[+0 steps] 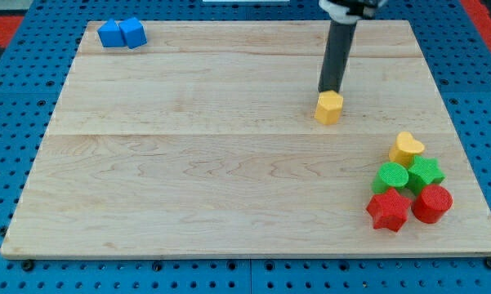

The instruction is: Move yellow hexagon closer to yellow heart

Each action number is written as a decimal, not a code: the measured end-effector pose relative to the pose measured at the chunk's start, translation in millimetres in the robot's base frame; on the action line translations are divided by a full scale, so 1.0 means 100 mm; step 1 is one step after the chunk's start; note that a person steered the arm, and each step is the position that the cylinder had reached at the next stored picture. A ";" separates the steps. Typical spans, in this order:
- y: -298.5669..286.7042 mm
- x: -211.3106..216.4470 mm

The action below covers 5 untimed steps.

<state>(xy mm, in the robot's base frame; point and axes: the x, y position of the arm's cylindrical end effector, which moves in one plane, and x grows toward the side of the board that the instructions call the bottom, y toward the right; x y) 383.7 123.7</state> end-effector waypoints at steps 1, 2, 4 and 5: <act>0.00 0.40; -0.02 0.23; -0.29 0.23; -0.22 0.32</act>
<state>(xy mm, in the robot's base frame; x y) 415.6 101.6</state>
